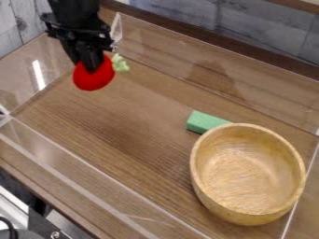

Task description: Move the red fruit to the left

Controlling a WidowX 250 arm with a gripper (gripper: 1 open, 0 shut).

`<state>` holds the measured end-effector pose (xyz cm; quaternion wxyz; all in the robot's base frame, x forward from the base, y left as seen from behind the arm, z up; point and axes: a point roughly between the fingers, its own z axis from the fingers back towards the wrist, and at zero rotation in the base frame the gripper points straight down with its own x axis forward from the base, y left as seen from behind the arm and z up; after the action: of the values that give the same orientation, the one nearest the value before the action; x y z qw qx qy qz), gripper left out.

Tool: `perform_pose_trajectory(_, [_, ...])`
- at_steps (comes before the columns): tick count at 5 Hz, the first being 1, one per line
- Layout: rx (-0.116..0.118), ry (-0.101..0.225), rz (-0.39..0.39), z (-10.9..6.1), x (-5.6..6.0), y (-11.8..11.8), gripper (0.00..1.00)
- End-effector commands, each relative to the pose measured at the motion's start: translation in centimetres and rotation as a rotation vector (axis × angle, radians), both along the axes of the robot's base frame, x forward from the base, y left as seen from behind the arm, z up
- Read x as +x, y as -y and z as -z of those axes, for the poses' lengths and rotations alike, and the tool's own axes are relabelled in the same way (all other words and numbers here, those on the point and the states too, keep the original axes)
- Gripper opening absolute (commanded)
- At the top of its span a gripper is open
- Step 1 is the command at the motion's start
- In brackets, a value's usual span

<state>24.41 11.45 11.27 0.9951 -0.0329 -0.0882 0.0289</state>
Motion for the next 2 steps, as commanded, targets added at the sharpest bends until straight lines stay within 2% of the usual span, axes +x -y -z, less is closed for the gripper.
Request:
perform_pose_trajectory(1, [0.03,0.022,-0.022,0.8,0.9,-1.1,0.0])
perform_pose_trajectory(2, [0.028,0.02,-0.066,2.0,1.4,-1.9,0.0])
